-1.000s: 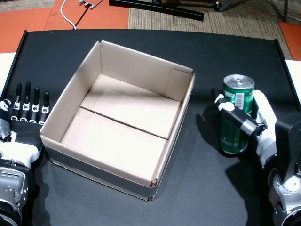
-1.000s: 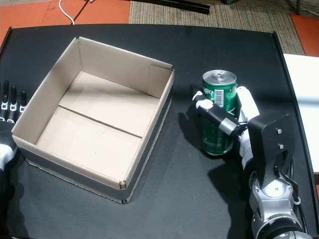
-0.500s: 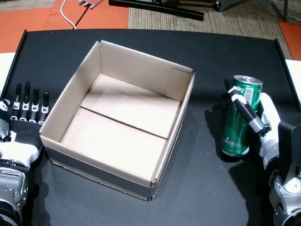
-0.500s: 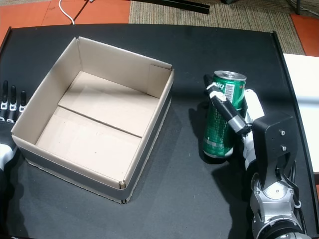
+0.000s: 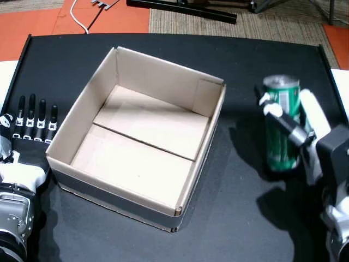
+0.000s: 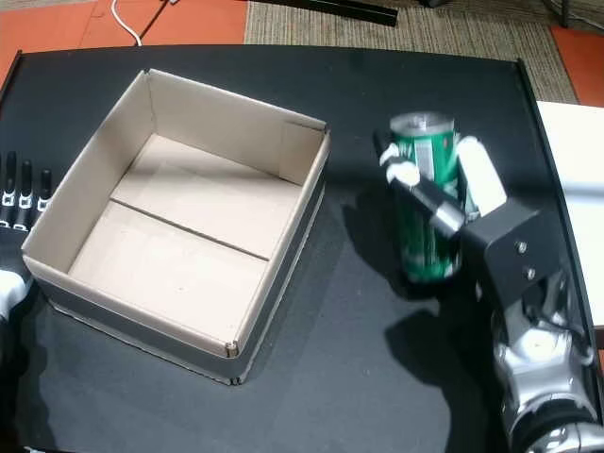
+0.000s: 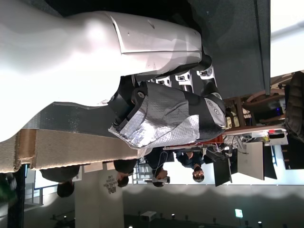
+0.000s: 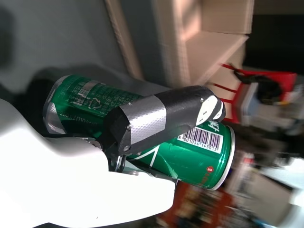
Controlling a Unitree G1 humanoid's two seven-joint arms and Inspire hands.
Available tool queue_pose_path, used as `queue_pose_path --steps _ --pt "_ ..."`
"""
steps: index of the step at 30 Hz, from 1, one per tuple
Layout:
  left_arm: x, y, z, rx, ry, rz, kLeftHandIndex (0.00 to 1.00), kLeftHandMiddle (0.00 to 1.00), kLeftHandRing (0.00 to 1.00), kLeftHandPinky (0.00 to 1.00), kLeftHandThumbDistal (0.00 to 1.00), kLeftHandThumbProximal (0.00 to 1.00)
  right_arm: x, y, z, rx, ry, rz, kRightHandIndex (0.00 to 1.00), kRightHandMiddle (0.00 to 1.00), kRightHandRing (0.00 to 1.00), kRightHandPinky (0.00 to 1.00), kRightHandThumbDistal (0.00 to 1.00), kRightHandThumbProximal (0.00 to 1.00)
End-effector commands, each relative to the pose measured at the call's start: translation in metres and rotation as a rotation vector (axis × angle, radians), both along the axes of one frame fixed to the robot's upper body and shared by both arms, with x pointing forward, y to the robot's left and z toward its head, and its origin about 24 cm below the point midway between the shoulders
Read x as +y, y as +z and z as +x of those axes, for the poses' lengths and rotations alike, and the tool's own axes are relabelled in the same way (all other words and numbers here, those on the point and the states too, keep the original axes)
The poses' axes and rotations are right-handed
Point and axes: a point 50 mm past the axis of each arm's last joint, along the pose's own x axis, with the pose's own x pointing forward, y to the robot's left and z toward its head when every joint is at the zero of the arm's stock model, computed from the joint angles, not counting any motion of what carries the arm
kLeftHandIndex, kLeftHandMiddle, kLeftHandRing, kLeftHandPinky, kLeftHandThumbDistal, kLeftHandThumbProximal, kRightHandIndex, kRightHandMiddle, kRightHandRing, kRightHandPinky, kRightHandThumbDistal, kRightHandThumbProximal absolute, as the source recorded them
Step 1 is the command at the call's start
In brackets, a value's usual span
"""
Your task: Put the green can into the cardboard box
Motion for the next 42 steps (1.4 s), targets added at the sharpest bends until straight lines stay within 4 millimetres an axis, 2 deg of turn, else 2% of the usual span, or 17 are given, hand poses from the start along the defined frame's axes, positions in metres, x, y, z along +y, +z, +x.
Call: queue_pose_path --steps 1,4,7,9,13,15,18,20,22,23,25,29,31,33,37,40,42 --pt "-0.009 -0.029 -0.02 0.147 -0.011 -0.028 0.52 0.52 0.63 0.78 0.0 0.55 0.001 0.033 0.008 -0.157 0.033 -0.039 0.03 0.08 0.08 0.12 0.07 0.66" --pt "-0.01 -0.03 -0.02 0.147 -0.019 -0.022 0.51 0.52 0.63 0.8 0.0 0.56 0.004 0.054 0.012 -0.245 0.071 -0.039 0.03 0.07 0.07 0.12 0.05 0.62" --pt "-0.012 -0.029 -0.019 0.162 -0.016 -0.019 0.52 0.52 0.62 0.8 0.0 0.56 0.007 0.072 0.015 -0.318 0.093 -0.074 0.0 0.03 0.04 0.1 0.0 0.45" --pt "-0.013 -0.029 -0.019 0.164 -0.014 -0.025 0.53 0.52 0.62 0.81 0.0 0.55 0.01 0.083 0.017 -0.355 0.114 -0.101 0.0 0.0 0.01 0.09 0.0 0.51" --pt "-0.014 -0.03 -0.019 0.154 -0.018 -0.029 0.52 0.51 0.62 0.81 0.0 0.55 0.018 0.101 0.021 -0.414 0.148 -0.141 0.0 0.0 0.0 0.1 0.12 0.59" --pt "-0.014 -0.029 -0.018 0.157 -0.017 -0.028 0.52 0.51 0.62 0.8 0.0 0.55 0.023 0.11 0.022 -0.451 0.148 -0.173 0.0 0.0 0.0 0.1 0.08 0.61" --pt "-0.015 -0.029 -0.018 0.161 -0.013 -0.036 0.51 0.51 0.61 0.79 0.0 0.55 0.031 0.126 0.024 -0.52 0.15 -0.206 0.0 0.0 0.0 0.06 0.11 0.66" --pt "-0.015 -0.03 -0.018 0.163 -0.013 -0.036 0.51 0.52 0.62 0.78 0.0 0.55 0.038 0.137 0.025 -0.564 0.161 -0.193 0.0 0.0 0.0 0.12 0.09 0.6" --pt "-0.016 -0.029 -0.018 0.16 -0.014 -0.036 0.52 0.51 0.63 0.78 0.0 0.55 0.045 0.147 0.026 -0.598 0.179 -0.178 0.0 0.0 0.0 0.05 0.09 0.63" --pt "-0.017 -0.029 -0.018 0.161 -0.015 -0.035 0.52 0.52 0.63 0.78 0.0 0.55 0.048 0.15 0.027 -0.608 0.18 -0.176 0.0 0.0 0.0 0.03 0.13 0.68" --pt "-0.017 -0.029 -0.017 0.162 -0.018 -0.03 0.52 0.51 0.62 0.78 0.0 0.56 0.056 0.156 0.028 -0.623 0.184 -0.17 0.0 0.0 0.0 0.04 0.13 0.71" --pt "-0.018 -0.029 -0.017 0.164 -0.014 -0.036 0.54 0.53 0.64 0.79 0.0 0.55 0.073 0.164 0.03 -0.628 0.228 -0.163 0.0 0.0 0.0 0.04 0.07 0.61" --pt "-0.019 -0.029 -0.017 0.161 -0.017 -0.039 0.55 0.54 0.64 0.8 0.0 0.56 0.083 0.167 0.031 -0.616 0.257 -0.159 0.0 0.0 0.0 0.03 0.07 0.6" --pt "-0.019 -0.029 -0.017 0.164 -0.015 -0.044 0.54 0.53 0.63 0.79 0.0 0.56 0.091 0.169 0.031 -0.61 0.272 -0.166 0.0 0.0 0.0 0.04 0.13 0.62" --pt "-0.02 -0.029 -0.016 0.17 -0.016 -0.045 0.55 0.51 0.6 0.77 0.0 0.56 0.108 0.168 0.032 -0.578 0.315 -0.162 0.0 0.0 0.0 0.05 0.09 0.59" --pt "-0.021 -0.029 -0.017 0.177 -0.015 -0.04 0.53 0.5 0.59 0.76 0.0 0.56 0.119 0.164 0.032 -0.548 0.344 -0.167 0.0 0.0 0.0 0.05 0.16 0.66" --pt "-0.021 -0.029 -0.016 0.18 -0.015 -0.038 0.53 0.51 0.59 0.76 0.0 0.57 0.127 0.161 0.032 -0.547 0.344 -0.194 0.0 0.0 0.0 0.12 0.19 0.68"
